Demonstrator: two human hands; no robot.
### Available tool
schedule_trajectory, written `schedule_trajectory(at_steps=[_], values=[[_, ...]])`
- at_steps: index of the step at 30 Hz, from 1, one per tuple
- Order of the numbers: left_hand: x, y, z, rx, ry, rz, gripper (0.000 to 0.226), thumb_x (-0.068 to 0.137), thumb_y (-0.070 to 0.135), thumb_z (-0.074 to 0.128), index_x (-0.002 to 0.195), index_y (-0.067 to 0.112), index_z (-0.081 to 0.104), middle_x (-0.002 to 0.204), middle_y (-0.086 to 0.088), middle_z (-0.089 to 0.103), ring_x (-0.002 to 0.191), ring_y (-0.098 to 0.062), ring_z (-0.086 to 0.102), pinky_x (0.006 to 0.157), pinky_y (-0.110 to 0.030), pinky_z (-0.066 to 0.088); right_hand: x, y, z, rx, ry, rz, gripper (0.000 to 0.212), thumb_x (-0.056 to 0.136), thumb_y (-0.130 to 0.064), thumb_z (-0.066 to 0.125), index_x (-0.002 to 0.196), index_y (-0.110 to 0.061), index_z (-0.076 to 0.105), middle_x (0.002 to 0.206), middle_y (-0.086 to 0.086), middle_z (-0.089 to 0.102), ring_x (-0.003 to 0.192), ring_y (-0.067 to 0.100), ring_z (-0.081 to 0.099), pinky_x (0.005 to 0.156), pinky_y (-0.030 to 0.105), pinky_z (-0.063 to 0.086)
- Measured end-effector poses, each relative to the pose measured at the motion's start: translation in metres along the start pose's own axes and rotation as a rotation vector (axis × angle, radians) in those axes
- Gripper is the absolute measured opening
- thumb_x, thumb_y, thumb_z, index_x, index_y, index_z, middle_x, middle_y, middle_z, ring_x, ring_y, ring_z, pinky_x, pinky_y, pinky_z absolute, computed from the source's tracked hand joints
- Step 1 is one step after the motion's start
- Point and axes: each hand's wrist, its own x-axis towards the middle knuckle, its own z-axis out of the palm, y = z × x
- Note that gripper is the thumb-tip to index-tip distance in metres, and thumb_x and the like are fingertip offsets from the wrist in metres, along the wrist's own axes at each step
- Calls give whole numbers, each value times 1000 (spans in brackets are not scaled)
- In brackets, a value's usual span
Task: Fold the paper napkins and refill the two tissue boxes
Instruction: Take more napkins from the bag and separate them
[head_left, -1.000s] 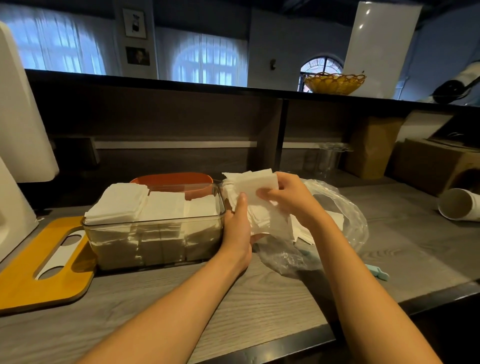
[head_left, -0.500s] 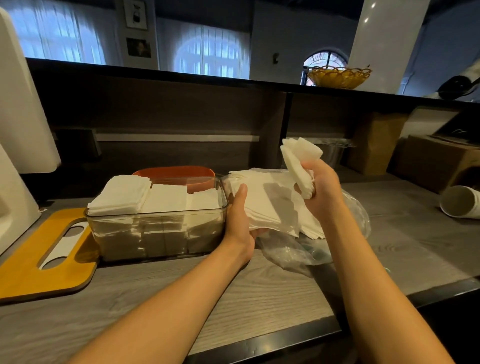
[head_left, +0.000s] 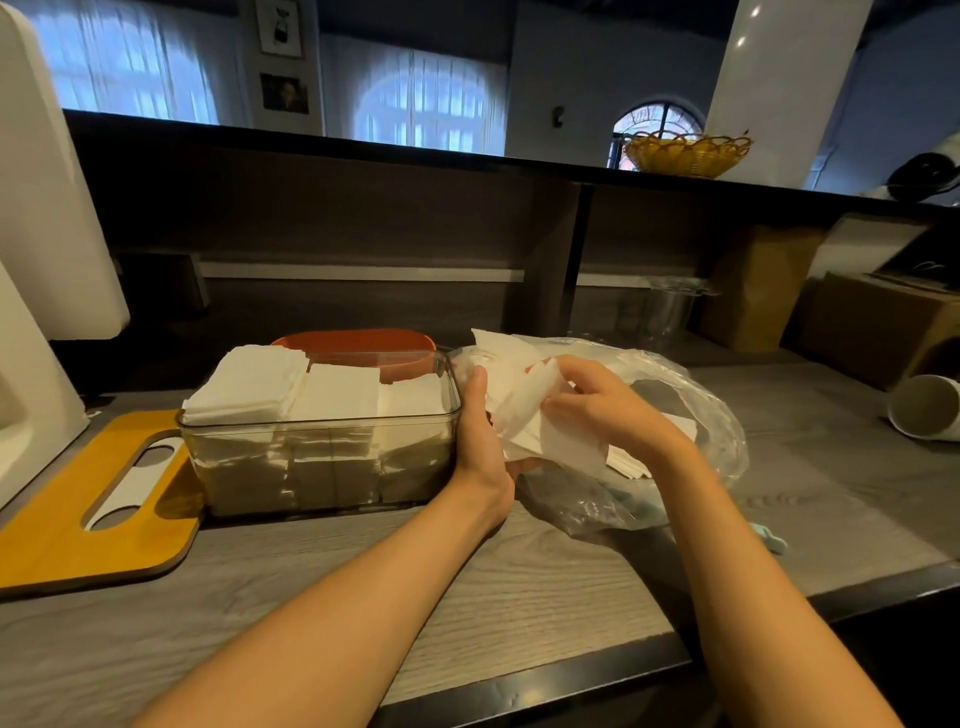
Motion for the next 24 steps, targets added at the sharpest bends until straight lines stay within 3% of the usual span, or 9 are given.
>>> schedule_trajectory(at_steps=[3, 6, 11, 16, 18, 20, 22, 24], values=[[0, -1, 0, -12, 11, -1, 54, 97, 65, 38, 127, 29, 64, 113, -7, 73, 107, -28, 67, 87, -47, 58, 0, -1, 0, -73, 4, -45, 19, 95, -16, 63, 109, -27, 58, 109, -8, 59, 98, 13, 54, 88, 31, 42], [0, 0, 0, -3, -19, -7, 50, 99, 62, 36, 118, 29, 67, 107, -6, 76, 104, -29, 68, 86, -47, 57, -3, 0, -9, 96, 58, -98, 20, 92, -7, 64, 100, -25, 60, 102, -5, 62, 95, 13, 59, 81, 29, 47], [3, -1, -1, 67, 20, -44, 29, 102, 44, 49, 121, 27, 61, 110, -6, 73, 100, -27, 70, 79, -45, 61, -5, 12, -25, 421, 141, -83, 50, 88, 3, 62, 129, -25, 59, 115, -3, 66, 102, 15, 66, 81, 32, 59], [5, -2, 0, -3, 50, -59, 23, 104, 34, 50, 123, 28, 59, 114, -5, 71, 101, -28, 69, 82, -44, 59, -3, 20, -40, 805, 334, -45, 27, 85, 3, 55, 106, -10, 67, 96, 2, 68, 95, 21, 64, 70, 33, 56], [2, -1, 0, -16, 16, -60, 23, 103, 43, 47, 113, 30, 63, 107, -4, 72, 97, -26, 68, 81, -42, 58, -1, 23, -48, 876, 272, -90, 29, 75, -3, 55, 103, -2, 63, 95, 8, 64, 89, 23, 64, 68, 32, 55], [1, 0, -1, -15, -11, -60, 36, 101, 56, 41, 112, 31, 64, 104, -4, 74, 96, -26, 68, 76, -41, 57, 2, 16, -54, 686, 136, -152, 34, 69, -7, 55, 101, 1, 63, 91, 12, 63, 83, 23, 63, 67, 29, 53], [2, -1, -2, 10, -32, -49, 52, 98, 66, 34, 124, 33, 63, 107, -5, 75, 101, -28, 68, 78, -43, 58, 8, 1, -54, 372, -9, -199, 28, 71, -11, 56, 96, 1, 64, 87, 10, 63, 79, 20, 62, 70, 27, 52], [4, -1, -2, 33, -33, -29, 58, 97, 69, 30, 128, 33, 63, 107, -5, 76, 102, -28, 68, 79, -45, 59, 16, -16, -49, 106, -125, -208, 19, 84, -12, 59, 100, -12, 68, 93, 5, 67, 88, 17, 65, 78, 29, 54]])
